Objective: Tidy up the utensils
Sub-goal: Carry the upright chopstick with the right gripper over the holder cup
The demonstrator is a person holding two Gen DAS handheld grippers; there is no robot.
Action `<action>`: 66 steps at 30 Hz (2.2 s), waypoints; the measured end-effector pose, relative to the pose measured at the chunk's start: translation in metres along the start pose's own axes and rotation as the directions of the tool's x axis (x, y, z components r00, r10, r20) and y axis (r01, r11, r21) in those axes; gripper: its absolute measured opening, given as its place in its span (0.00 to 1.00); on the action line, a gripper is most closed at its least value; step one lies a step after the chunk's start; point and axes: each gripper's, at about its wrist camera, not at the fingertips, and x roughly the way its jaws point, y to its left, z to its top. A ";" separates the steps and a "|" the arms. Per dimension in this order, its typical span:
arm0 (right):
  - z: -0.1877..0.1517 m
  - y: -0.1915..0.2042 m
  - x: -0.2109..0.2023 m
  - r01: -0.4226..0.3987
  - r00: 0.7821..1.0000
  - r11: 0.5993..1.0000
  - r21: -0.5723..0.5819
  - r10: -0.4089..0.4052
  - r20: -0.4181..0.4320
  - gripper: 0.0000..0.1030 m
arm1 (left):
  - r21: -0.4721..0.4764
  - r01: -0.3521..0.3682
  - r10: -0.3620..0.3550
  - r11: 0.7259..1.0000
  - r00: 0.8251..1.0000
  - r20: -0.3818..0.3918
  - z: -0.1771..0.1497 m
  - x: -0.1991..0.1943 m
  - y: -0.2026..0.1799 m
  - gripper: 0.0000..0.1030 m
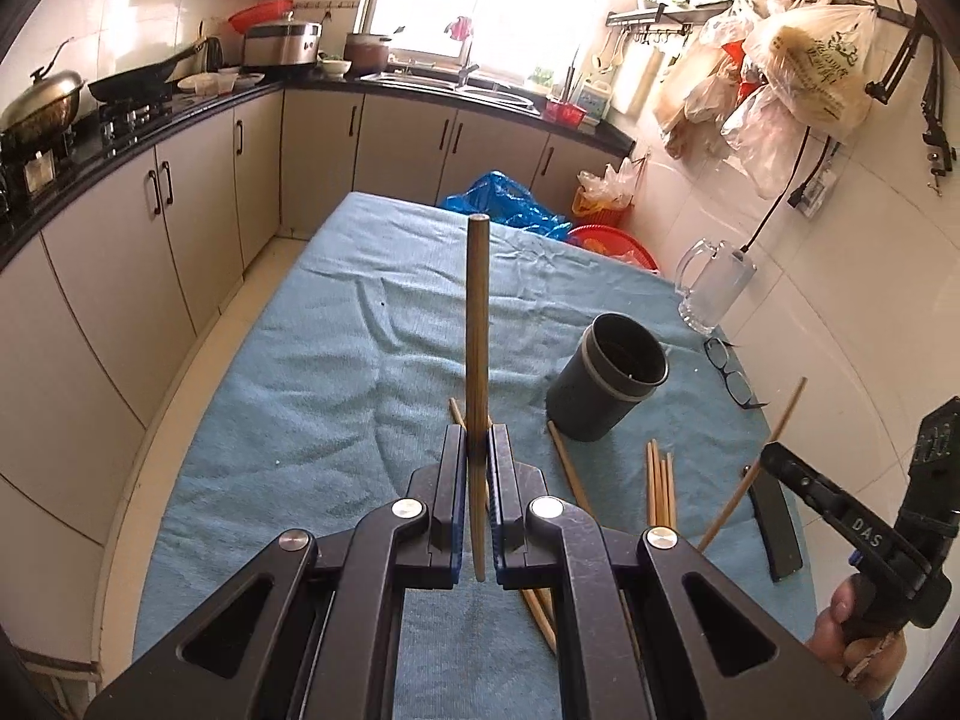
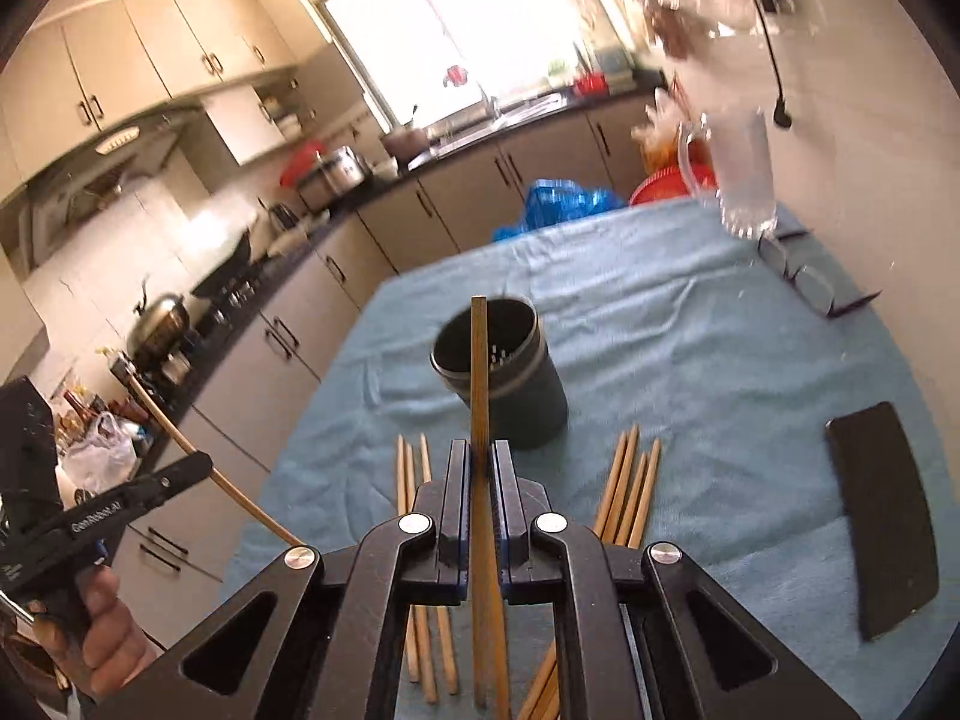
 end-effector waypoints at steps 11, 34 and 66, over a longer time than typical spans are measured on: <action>0.004 0.006 -0.032 0.005 0.995 1.000 -0.004 -0.004 0.097 0.07 | 0.011 0.003 -0.003 1.000 1.000 0.028 0.004 -0.014 -0.008 0.06; 0.022 -0.007 -0.061 -0.047 0.987 0.998 0.033 0.041 0.156 0.07 | 0.063 0.053 -0.053 0.997 0.999 -0.002 0.024 -0.012 -0.043 0.06; 0.126 0.001 -0.039 -0.021 0.958 0.999 0.046 0.007 0.286 0.07 | 0.088 0.111 -0.115 0.990 0.993 0.041 0.137 0.049 -0.103 0.06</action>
